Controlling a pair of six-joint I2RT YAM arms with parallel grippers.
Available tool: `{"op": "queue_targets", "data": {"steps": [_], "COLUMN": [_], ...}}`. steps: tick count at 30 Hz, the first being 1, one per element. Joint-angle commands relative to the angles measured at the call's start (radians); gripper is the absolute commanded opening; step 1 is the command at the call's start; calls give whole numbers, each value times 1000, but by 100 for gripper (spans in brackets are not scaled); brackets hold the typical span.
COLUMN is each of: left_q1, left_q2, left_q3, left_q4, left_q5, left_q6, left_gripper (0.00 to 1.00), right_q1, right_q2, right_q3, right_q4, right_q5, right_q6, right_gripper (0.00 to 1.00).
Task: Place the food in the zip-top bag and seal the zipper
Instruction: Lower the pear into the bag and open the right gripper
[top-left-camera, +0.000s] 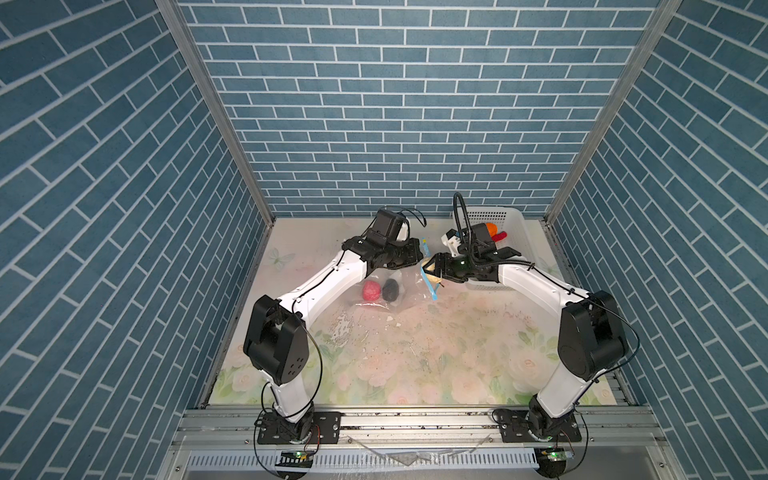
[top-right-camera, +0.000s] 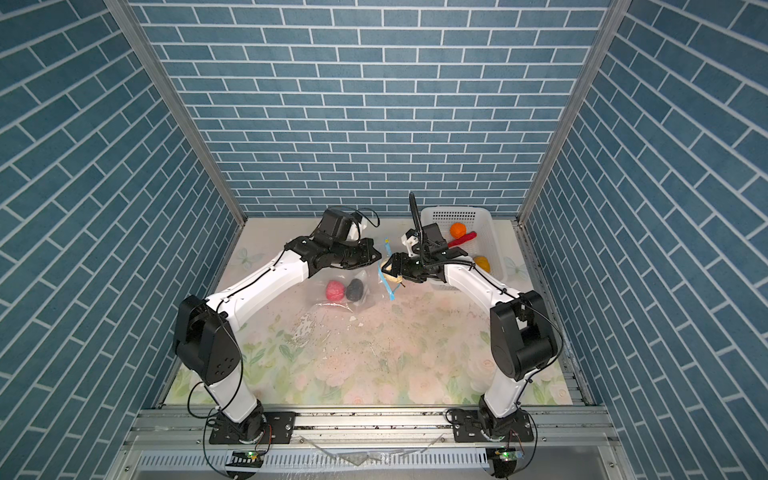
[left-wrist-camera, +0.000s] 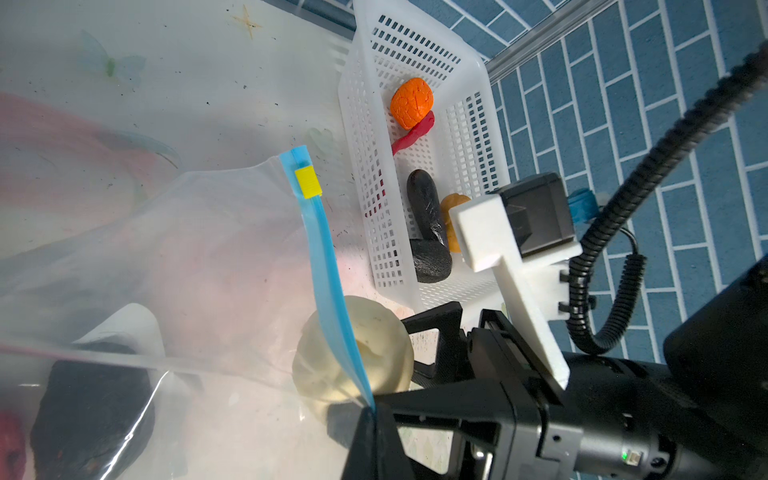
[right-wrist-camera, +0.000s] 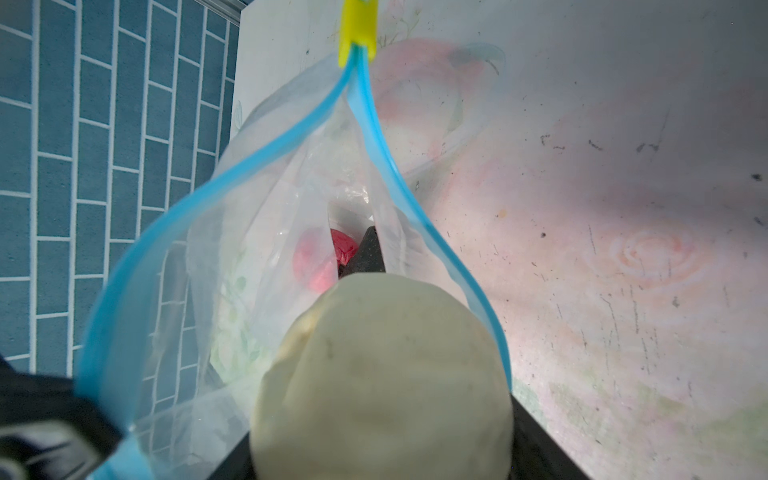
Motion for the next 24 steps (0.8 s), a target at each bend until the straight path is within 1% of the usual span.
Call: {"op": "queue_targets", "data": {"steps": [1, 24], "left_q1": [-5, -6], "left_q2": [-7, -17], "left_q3": [-10, -18], "left_q4": [21, 21], "left_q5": [6, 4], "left_q6": [-1, -2], "left_gripper": [0, 0], "right_q1": [9, 21], "right_q2": [8, 5], "right_q3": [42, 47], "right_q4": [1, -14], "right_q5": [-6, 24], "right_q6": [15, 7], "right_gripper": [64, 76]}}
